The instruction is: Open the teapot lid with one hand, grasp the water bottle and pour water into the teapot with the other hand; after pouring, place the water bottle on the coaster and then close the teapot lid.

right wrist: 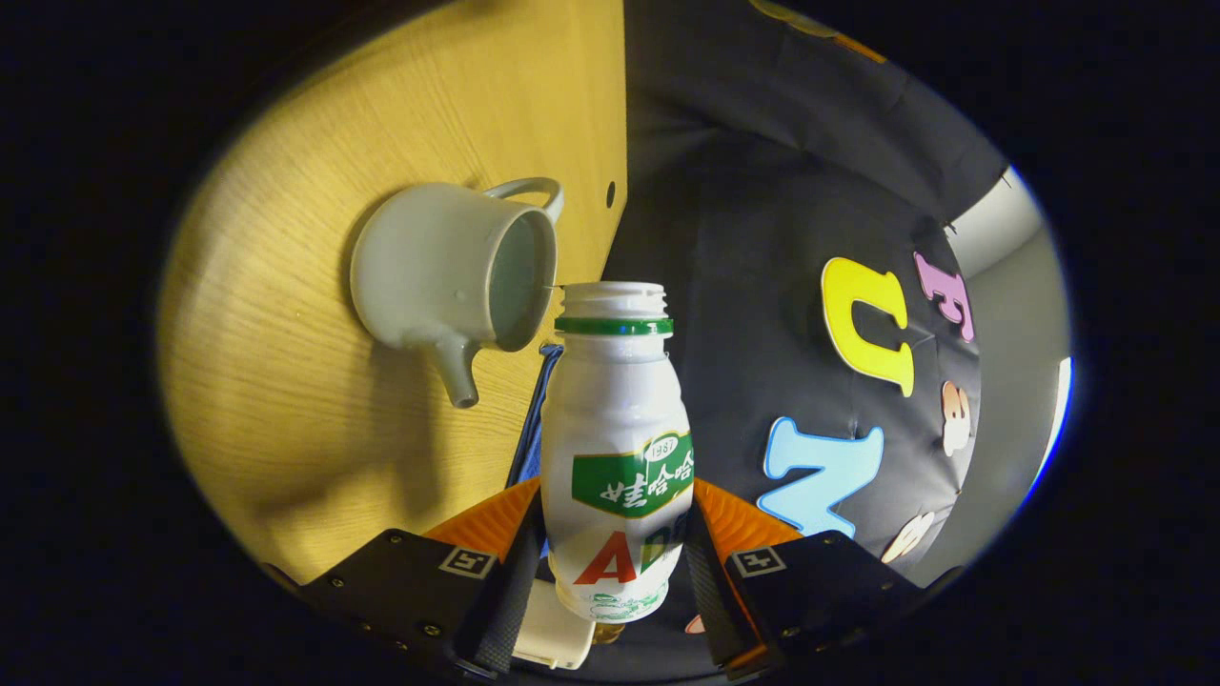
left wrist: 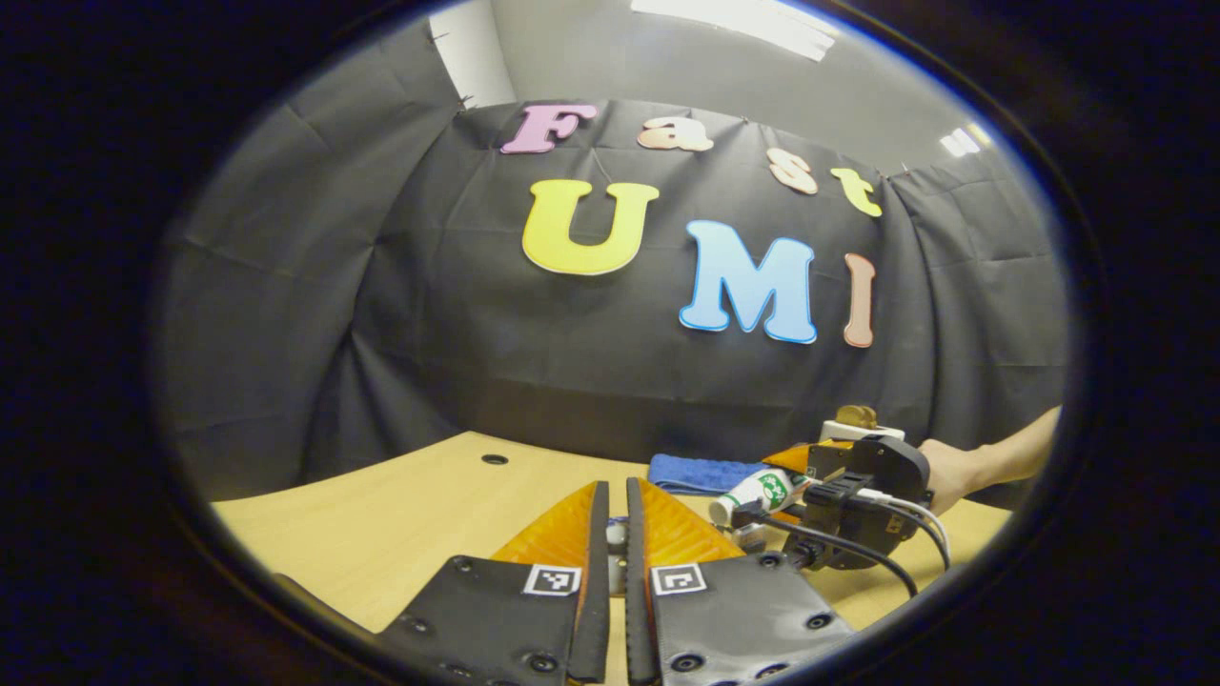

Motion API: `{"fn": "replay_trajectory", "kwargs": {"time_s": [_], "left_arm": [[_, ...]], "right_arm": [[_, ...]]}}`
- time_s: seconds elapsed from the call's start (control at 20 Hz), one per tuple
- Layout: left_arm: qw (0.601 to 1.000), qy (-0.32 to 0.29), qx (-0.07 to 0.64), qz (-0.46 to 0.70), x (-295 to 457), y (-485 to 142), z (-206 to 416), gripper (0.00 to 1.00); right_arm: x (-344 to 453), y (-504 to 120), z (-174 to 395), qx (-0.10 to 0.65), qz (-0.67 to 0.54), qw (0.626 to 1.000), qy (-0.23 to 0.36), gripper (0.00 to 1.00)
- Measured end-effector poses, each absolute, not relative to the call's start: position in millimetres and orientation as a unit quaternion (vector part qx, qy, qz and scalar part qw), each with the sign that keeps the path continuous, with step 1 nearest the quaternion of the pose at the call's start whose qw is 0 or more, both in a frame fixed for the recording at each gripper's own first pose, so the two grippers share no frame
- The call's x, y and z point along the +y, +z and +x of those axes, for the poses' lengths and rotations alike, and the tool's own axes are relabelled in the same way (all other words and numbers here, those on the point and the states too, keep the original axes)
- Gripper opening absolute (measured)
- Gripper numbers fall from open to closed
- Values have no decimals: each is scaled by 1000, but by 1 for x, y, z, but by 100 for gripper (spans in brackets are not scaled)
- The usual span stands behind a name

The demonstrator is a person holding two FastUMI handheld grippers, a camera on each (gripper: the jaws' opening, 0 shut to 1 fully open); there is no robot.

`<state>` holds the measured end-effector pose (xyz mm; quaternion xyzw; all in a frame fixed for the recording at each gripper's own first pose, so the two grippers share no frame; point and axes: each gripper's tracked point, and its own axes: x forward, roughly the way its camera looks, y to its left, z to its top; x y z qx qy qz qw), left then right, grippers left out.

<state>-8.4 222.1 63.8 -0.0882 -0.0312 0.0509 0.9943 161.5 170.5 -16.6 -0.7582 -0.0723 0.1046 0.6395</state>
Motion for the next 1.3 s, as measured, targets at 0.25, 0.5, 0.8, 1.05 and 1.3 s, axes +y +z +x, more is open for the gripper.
{"fn": "replay_trajectory", "kwargs": {"time_s": [0.25,0.5,0.8,1.05,1.3], "left_arm": [[993,41,-36,-104,216,62,-11,17],[994,47,-64,-81,222,67,0,17],[995,11,-27,-91,194,44,55,17],[998,-20,-9,-64,156,49,95,17],[999,-28,33,-15,125,23,136,17]], "right_arm": [[166,-31,159,-50,-681,718,130,74],[158,-15,150,-50,-561,816,133,74],[108,8,121,-8,-379,918,118,74],[69,9,96,23,-267,957,110,74],[55,3,84,30,-206,972,111,74]]}}
